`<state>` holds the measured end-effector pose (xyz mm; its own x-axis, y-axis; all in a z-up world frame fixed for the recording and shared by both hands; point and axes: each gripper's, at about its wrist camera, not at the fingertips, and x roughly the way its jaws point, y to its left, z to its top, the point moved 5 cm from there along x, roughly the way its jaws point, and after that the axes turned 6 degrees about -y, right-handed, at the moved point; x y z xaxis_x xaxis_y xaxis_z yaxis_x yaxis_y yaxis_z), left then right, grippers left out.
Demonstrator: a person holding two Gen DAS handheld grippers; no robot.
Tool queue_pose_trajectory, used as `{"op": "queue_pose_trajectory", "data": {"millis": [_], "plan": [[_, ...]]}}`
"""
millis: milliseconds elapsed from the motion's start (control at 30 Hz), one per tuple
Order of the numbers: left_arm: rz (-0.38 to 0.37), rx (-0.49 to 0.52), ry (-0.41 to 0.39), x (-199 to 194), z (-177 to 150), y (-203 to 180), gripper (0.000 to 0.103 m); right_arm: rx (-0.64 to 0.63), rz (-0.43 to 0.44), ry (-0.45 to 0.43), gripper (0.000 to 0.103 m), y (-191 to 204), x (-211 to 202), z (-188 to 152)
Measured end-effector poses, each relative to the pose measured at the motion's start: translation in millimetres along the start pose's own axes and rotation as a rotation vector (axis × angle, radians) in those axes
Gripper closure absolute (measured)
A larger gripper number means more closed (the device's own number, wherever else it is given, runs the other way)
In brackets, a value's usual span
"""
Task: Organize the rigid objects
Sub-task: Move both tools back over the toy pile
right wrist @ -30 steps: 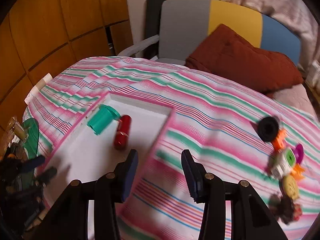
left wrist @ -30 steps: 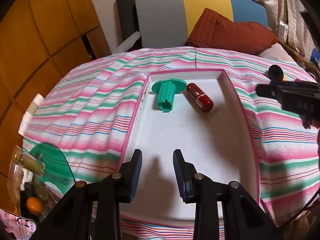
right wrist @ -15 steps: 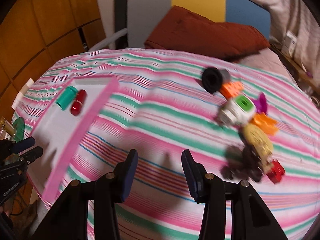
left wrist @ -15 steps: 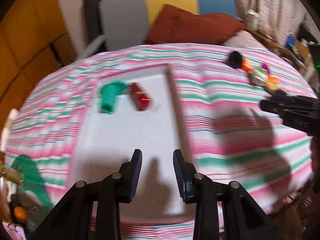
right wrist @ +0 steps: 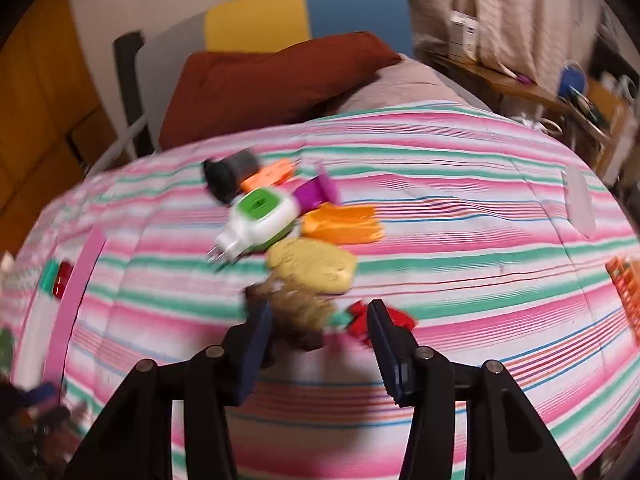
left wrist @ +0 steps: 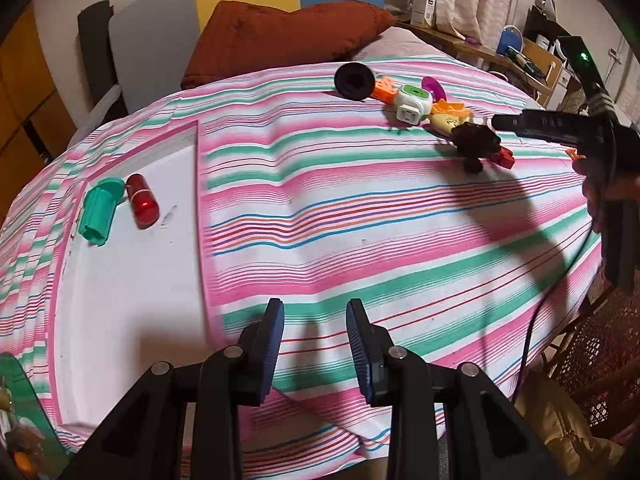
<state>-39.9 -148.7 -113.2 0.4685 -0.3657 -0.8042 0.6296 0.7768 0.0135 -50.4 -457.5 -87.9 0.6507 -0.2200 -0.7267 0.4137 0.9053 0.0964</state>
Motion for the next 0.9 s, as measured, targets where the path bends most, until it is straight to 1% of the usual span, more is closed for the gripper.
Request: {"op": "queue_pose_trajectory", "data": {"millis": [167,267,333,433,467,500,533,567,600,633,667,700,733,767,833,900], "plan": [[-0.003,0.006,0.013,4,-3,-4,0.071,0.093,0.058,0.034,0.053,-12,14,-1],[-0.004,0.000,0.020,8,-4,-5,0.071,0.053,0.065,0.024,0.053,-5,12,-1],[-0.006,-0.002,0.020,9,-5,-6,0.071,0.020,0.091,0.019,0.053,7,8,-3],[-0.006,0.000,0.025,12,-6,-7,0.071,-0.016,0.212,0.034,0.053,32,6,-7],[-0.008,0.003,0.026,12,-6,-9,0.071,-0.023,0.280,0.052,0.053,42,5,-8],[-0.008,0.006,0.027,13,-6,-9,0.071,-0.019,0.325,0.058,0.053,47,4,-8],[-0.007,0.009,0.026,13,-5,-10,0.071,-0.014,0.345,0.052,0.053,49,1,-7],[-0.009,0.012,0.025,13,-5,-10,0.071,-0.001,0.356,0.025,0.053,48,-4,-3],[-0.011,0.013,0.023,13,-5,-10,0.071,0.012,0.347,0.000,0.053,44,-7,2],[-0.012,0.013,0.021,14,-5,-10,0.071,0.038,0.307,-0.032,0.053,31,-10,8],[-0.014,0.013,0.022,14,-5,-11,0.071,0.053,0.271,-0.044,0.053,22,-11,11],[-0.016,0.014,0.023,15,-5,-11,0.071,0.070,0.212,-0.052,0.053,10,-11,14],[-0.018,0.015,0.023,15,-4,-12,0.071,0.078,0.129,-0.048,0.053,-7,-8,16],[-0.020,0.017,0.024,16,-4,-13,0.071,0.075,0.080,-0.038,0.053,-16,-5,16],[-0.028,0.022,0.022,17,-2,-16,0.071,0.045,0.033,-0.010,0.053,-28,3,15],[-0.038,0.027,0.018,18,0,-20,0.071,0.006,0.035,0.036,0.053,-31,16,12]]}}
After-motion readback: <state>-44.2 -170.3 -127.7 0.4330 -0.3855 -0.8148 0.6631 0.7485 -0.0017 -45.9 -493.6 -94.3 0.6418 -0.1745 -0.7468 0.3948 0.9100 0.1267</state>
